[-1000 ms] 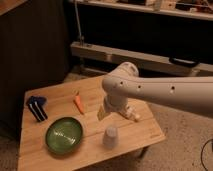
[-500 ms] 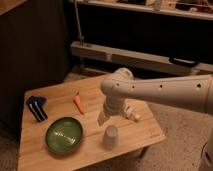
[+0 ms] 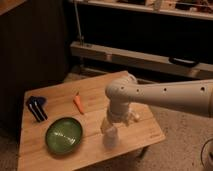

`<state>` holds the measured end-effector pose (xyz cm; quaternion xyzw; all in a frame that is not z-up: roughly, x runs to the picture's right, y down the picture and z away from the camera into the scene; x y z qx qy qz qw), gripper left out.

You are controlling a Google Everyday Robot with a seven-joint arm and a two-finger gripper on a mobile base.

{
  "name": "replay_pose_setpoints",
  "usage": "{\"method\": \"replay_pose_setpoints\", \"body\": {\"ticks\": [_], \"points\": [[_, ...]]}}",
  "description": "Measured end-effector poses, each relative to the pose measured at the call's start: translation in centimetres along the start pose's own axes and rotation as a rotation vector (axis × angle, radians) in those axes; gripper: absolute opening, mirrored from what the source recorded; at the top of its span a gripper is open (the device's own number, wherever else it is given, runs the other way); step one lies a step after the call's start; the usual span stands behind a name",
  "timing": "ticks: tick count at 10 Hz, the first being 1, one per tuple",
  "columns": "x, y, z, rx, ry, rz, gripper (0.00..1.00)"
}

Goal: Place the ceramic cup over the eraser

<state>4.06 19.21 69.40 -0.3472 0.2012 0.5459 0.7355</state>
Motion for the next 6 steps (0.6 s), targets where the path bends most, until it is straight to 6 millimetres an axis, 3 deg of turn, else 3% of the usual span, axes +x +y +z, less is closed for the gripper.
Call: {"method": "replay_pose_setpoints", "body": {"ticks": [3, 6], "points": [[1.1, 0.9, 1.0, -0.103, 0.026, -0.028, 0.74], [1.0, 2.1, 2.0, -0.098, 0.051, -0.057, 0.74]]}}
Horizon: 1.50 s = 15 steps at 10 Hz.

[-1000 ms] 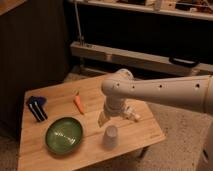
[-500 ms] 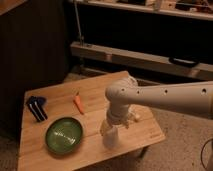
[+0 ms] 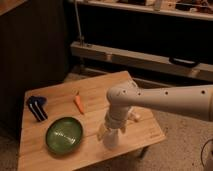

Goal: Place the ceramic cup over the eraser

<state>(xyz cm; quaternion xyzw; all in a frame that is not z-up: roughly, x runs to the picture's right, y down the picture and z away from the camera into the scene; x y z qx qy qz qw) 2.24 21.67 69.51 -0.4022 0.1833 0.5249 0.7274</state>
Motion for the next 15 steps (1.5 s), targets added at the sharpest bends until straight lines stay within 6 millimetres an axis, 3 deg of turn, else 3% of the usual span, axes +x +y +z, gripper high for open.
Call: {"method": "replay_pose_setpoints", "body": {"ticks": [7, 8, 14, 15], "points": [[-0.8, 1.1, 1.6, 0.082, 0.043, -0.015, 0.72], [-0.9, 1.0, 1.8, 0.077, 0.056, -0.019, 0.66], [-1.5, 0.8, 2.6, 0.061, 0.118, -0.017, 0.06], [-1.7, 0.8, 2.6, 0.065, 0.119, -0.021, 0.01]]}}
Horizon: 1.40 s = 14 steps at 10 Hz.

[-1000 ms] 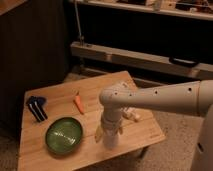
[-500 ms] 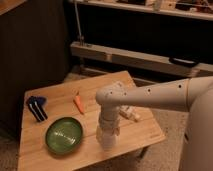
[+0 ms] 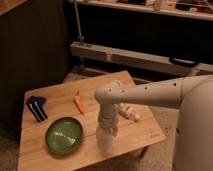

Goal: Place the ceramic cup over the eraser

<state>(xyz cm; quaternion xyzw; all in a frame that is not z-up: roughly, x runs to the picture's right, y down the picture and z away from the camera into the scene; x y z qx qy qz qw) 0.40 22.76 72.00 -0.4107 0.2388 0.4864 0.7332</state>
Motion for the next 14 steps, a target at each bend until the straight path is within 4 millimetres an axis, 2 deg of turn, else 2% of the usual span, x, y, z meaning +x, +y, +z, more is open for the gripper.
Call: {"method": "replay_pose_setpoints", "body": {"ticks": [6, 7, 11, 14], "points": [[-0.19, -0.15, 0.05, 0.028, -0.005, -0.012, 0.01], [-0.34, 0.15, 0.04, 0.03, -0.006, -0.018, 0.06], [-0.37, 0.14, -0.01, 0.047, -0.012, -0.013, 0.45], [-0.76, -0.73, -0.64, 0.095, -0.071, 0.004, 0.75]]}}
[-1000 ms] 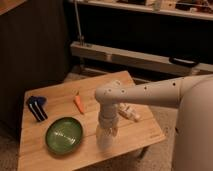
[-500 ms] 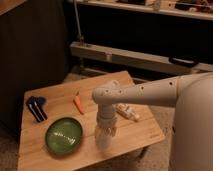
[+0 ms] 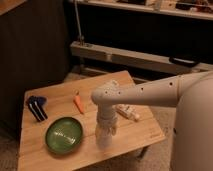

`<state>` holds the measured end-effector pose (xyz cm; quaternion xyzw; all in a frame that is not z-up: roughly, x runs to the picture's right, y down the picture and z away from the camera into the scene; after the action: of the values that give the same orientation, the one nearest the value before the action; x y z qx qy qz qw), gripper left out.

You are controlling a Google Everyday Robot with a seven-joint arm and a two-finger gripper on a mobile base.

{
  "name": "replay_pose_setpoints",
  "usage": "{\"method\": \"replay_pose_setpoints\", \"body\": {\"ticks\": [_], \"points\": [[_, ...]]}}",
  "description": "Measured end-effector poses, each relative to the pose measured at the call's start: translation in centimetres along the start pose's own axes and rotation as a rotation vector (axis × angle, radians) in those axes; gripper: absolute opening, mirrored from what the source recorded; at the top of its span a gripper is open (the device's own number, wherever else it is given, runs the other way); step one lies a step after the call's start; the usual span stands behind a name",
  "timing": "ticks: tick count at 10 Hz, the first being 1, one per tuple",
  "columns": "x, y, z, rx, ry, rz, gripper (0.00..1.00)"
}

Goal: Place the ceramic cup over the eraser

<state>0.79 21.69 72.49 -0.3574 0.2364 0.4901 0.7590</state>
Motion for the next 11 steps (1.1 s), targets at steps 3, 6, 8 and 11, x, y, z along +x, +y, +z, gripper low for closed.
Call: {"method": "replay_pose_setpoints", "body": {"ticks": [3, 6, 8, 11], "points": [[-0.5, -1.1, -0.9, 0.033, -0.069, 0.026, 0.8], [-1.4, -1.0, -1.4, 0.068, -0.134, 0.013, 0.8], [-2.3, -1.4, -1.2, 0.066, -0.145, 0.019, 0.8], [-3.4, -1.8, -0.9, 0.053, -0.155, 0.019, 0.8]]}}
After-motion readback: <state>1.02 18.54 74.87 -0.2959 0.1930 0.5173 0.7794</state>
